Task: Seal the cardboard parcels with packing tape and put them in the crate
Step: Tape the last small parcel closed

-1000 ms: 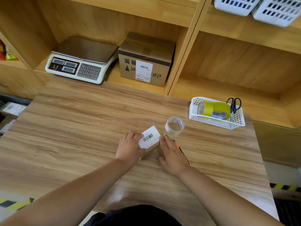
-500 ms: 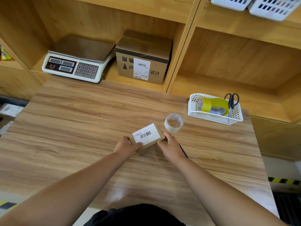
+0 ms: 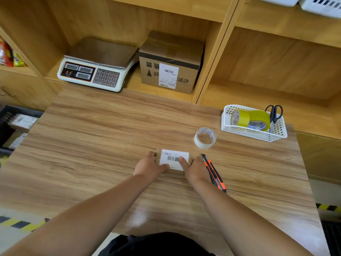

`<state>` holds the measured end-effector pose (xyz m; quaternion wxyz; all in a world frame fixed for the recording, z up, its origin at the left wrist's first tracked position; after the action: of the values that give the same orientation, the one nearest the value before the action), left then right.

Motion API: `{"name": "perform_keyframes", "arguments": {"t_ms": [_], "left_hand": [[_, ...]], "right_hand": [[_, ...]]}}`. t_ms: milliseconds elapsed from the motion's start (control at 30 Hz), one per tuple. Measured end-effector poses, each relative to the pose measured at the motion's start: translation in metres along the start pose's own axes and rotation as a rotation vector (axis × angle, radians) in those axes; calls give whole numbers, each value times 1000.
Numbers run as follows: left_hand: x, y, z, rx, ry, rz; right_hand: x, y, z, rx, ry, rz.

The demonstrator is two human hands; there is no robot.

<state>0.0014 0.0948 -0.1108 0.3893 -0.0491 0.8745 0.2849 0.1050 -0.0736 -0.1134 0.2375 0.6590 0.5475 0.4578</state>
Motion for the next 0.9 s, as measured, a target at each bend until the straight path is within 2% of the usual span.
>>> {"name": "perform_keyframes", "arguments": {"t_ms": [133,367,533,633,767,867,900], "left_hand": [[2,1,5,1,-3,14],[5,2,3,3,-16,10],[13,1,11,26,11,-154],[17,-4,18,40,25,-348],[19,-9,17,47,84,-450],[3,-4,14,66,-15,-396],[-4,-2,13,80,-52,-443]], "right_hand": [[5,4,4,-14,96,-36],[-17,0,-1,-27,78,217],[-2,22,-22,-195,192,293],[13,35,-28,-348,286,271],[23,34,-32,-372,294,239],[32,33,-35,-375,299,295],[36,30,-35,-346,292,285]]}}
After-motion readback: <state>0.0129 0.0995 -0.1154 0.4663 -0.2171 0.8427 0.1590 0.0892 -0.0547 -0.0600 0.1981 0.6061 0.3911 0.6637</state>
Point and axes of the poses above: each hand's wrist, its own z-axis towards the middle knuckle, its own y-axis out of the back of the hand, x = y × z, the point moved 8 cm from there along z, towards the middle knuckle, and after that the axes turned 12 degrees about -z, right-handed, at the moved point
